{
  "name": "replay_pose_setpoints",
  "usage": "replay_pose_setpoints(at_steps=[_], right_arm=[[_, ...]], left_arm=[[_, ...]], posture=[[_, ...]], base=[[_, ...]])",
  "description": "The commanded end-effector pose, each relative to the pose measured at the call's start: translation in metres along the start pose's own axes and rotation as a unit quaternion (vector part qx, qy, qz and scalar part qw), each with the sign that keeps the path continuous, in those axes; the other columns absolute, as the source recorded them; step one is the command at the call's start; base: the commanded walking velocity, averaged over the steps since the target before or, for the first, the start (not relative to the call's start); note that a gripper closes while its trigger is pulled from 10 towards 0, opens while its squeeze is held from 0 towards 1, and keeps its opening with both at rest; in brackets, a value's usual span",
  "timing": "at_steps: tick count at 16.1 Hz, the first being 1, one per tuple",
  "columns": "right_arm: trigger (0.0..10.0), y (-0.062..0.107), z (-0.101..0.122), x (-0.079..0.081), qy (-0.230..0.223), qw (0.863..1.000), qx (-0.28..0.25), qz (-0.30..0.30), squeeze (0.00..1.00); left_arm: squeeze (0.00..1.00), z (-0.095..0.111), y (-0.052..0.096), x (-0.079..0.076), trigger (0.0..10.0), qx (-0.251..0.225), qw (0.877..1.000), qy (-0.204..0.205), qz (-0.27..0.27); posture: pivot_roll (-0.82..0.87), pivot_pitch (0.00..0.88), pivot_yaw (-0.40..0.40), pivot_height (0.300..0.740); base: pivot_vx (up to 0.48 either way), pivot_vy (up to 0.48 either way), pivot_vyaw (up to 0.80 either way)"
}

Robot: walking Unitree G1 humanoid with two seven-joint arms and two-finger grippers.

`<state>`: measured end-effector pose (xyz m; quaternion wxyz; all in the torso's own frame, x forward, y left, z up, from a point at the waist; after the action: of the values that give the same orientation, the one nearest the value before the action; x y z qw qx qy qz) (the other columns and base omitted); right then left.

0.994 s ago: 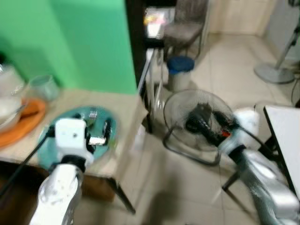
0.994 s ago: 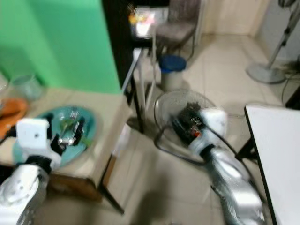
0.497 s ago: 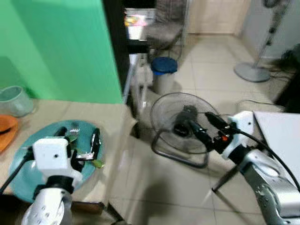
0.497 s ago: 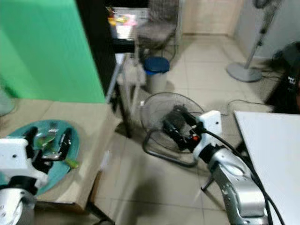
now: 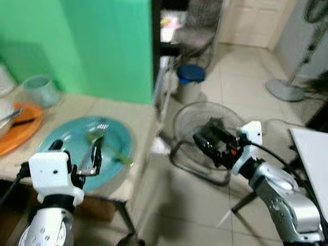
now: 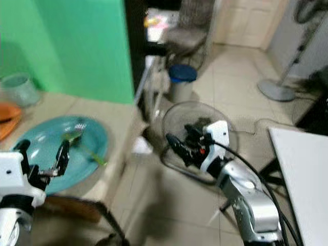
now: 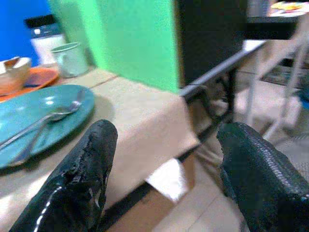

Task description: Setting the table

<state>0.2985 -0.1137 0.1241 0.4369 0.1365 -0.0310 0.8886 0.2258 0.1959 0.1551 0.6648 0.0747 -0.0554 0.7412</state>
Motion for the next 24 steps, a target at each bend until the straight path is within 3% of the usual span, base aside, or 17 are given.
replay_pose_setpoints(at_steps=[1, 4, 10, 14, 16, 18, 20, 24], right_arm=[[10.0, -0.004, 0.003, 0.001, 0.0, 1.0, 0.001, 0.007, 0.0], [10.0, -0.004, 0.007, -0.003, -0.023, 1.0, -0.013, -0.008, 0.0], [10.0, -0.003, 0.006, -0.013, -0.056, 0.996, -0.031, -0.059, 0.0], [10.0, 0.001, 0.007, -0.028, -0.072, 0.989, -0.046, -0.117, 0.0], [10.0, 0.005, 0.008, -0.035, -0.073, 0.986, -0.048, -0.142, 0.0], [10.0, 0.012, 0.008, -0.052, -0.058, 0.98, -0.044, -0.188, 0.0], [10.0, 0.016, 0.011, -0.061, -0.054, 0.974, -0.042, -0.217, 0.0], [10.0, 0.008, 0.02, -0.048, -0.025, 0.981, -0.038, -0.189, 0.0]], left_arm=[[0.0, 0.003, 0.001, -0.001, 10.0, -0.001, 1.0, -0.004, 0.002], [0.0, 0.0, -0.002, -0.005, 10.0, 0.006, 1.0, -0.006, 0.001], [0.0, 0.0, -0.007, -0.003, 10.0, 0.008, 1.0, -0.009, -0.002], [0.0, -0.001, -0.013, -0.002, 10.0, 0.01, 1.0, -0.016, -0.005], [0.0, -0.001, -0.026, -0.009, 10.0, 0.004, 0.999, -0.024, -0.032], [0.0, 0.0, -0.038, -0.017, 10.0, 0.001, 0.998, -0.031, -0.06], [0.0, 0.001, -0.043, -0.019, 10.0, -0.001, 0.997, -0.029, -0.065], [0.0, 0.003, -0.049, -0.024, 10.0, -0.002, 0.998, -0.008, -0.065]], posture=[[-0.01, 0.039, 0.004, 0.74], [-0.01, 0.037, 0.004, 0.74], [-0.01, 0.021, 0.011, 0.74], [-0.01, 0.0, 0.017, 0.74], [-0.03, 0.0, 0.028, 0.74], [-0.04, 0.0, 0.041, 0.74], [-0.04, 0.0, 0.042, 0.74], [-0.05, 0.002, 0.026, 0.74]], base=[[0.0, 0.0, 0.8], [0.0, 0.0, 0.69], [0.0, 0.0, 0.0], [0.0, 0.391, 0.0], [0.0, 0.414, 0.0], [0.0, 0.411, 0.0], [0.0, 0.411, 0.0], [0.0, 0.097, 0.0]])
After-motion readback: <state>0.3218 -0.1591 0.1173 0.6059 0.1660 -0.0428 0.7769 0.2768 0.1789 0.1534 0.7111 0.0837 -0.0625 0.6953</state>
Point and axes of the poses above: a point about 5 cm out from each wrist's last joint towards the gripper, its own y axis pointing back from the gripper into the wrist, its own z axis along the axis of the wrist's last joint, x = y × z, the point moved 6 cm from there along -y, pointing out of the wrist towards the gripper, and after that the axes turned 5 degrees about -y, right-handed, at the moved point
